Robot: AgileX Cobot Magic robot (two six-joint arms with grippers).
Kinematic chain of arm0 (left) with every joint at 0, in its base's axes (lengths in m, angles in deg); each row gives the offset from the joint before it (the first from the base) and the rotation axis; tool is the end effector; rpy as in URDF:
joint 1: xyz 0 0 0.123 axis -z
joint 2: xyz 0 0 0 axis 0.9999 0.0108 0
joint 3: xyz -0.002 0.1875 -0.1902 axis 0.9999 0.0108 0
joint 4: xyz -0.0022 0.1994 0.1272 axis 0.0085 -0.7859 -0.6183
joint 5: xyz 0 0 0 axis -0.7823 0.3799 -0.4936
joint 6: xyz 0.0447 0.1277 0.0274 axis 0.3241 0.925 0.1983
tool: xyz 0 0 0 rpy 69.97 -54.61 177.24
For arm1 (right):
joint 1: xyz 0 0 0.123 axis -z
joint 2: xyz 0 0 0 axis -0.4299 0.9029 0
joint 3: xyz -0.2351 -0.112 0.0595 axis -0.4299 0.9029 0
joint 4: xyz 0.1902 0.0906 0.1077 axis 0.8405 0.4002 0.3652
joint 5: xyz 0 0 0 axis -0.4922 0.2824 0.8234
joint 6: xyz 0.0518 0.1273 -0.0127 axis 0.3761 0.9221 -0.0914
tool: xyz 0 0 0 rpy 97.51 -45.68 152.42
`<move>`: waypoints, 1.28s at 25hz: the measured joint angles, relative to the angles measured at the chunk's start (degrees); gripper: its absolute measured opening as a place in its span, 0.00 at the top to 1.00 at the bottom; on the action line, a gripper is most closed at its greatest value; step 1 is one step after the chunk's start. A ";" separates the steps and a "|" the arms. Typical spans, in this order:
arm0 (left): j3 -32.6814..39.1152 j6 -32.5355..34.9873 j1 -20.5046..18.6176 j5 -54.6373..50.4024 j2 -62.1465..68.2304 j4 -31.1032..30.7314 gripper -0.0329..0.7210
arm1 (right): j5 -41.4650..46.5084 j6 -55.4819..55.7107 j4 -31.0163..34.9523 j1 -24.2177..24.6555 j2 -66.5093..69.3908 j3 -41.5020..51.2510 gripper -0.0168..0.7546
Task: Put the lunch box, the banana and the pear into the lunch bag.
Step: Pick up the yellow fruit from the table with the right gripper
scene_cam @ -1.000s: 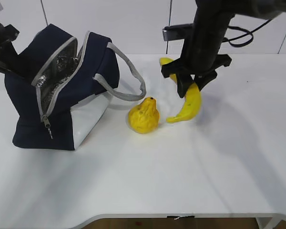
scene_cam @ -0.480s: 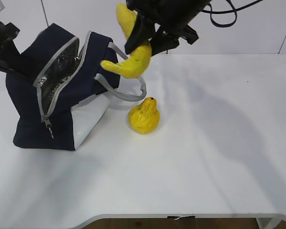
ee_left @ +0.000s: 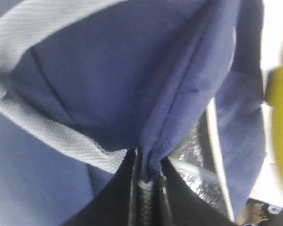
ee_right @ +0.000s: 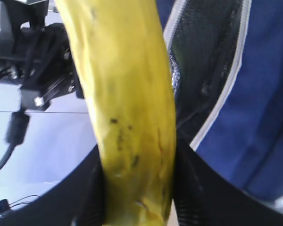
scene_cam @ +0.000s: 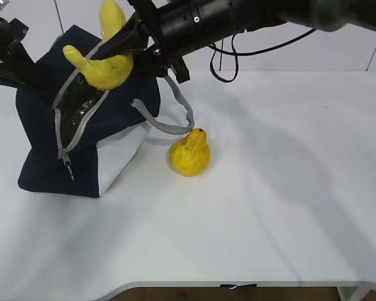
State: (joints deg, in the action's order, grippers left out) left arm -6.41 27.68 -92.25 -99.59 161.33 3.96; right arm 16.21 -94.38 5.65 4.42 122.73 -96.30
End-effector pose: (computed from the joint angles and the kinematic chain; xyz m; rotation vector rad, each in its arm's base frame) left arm 0.3855 -0.0676 0.2295 0.1768 2.6701 -0.9171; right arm 0.4063 0.2810 0.2604 -0.3311 2.4201 1.6099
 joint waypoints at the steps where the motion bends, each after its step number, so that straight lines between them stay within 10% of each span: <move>1: 0.00 0.00 0.00 0.00 0.00 0.10 0.93 | -0.71 -1.16 0.83 -0.25 0.85 0.00 0.57; 16: 0.00 0.19 0.00 0.44 0.00 4.66 0.93 | -12.43 -16.65 17.05 -2.58 6.70 0.00 0.57; 32: 0.00 1.75 -0.08 0.77 0.00 8.63 0.93 | -13.17 -18.97 19.49 -3.20 11.71 0.00 0.58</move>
State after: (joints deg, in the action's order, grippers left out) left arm -6.41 29.42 -92.33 -98.82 161.33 12.60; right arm 3.05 -113.36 25.14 1.23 134.44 -96.30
